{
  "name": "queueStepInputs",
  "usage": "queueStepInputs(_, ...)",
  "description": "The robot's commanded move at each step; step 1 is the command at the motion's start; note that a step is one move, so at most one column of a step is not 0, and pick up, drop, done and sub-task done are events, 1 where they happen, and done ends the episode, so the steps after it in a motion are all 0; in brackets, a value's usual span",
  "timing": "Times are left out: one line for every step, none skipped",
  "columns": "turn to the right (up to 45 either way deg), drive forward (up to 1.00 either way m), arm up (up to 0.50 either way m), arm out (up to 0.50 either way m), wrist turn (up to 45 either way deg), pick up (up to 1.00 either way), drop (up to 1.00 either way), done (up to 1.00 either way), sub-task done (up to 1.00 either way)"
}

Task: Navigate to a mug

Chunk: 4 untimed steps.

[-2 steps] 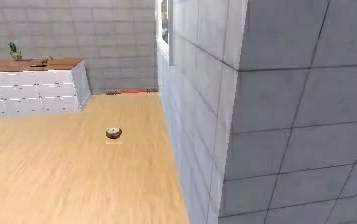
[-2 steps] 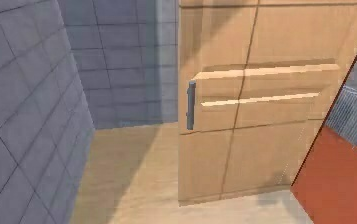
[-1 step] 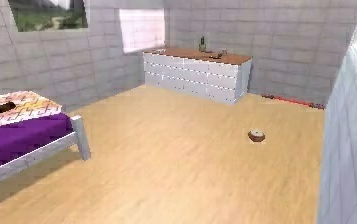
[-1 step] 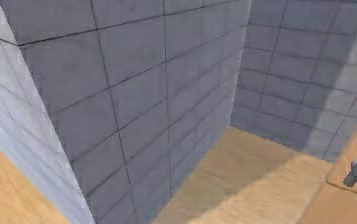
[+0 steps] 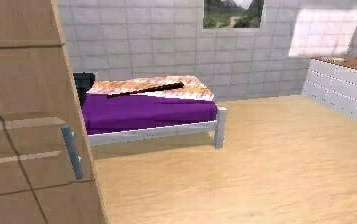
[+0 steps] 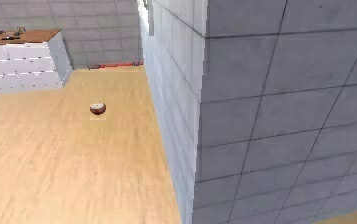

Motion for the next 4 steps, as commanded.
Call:
queueStepInputs(0.0, 0.35, 0.00, 0.00, 0.0, 0.00, 0.00, 0.00, 0.00)
queueStepInputs(45.0, 0.00, 0.00, 0.00, 0.0, 0.00, 0.00, 0.00, 0.00)
queueStepInputs(9.0, 0.00, 0.00, 0.00, 0.0, 0.00, 0.00, 0.00, 0.00)
queueStepInputs(0.0, 1.00, 0.00, 0.00, 0.0, 0.00, 0.00, 0.00, 0.00)
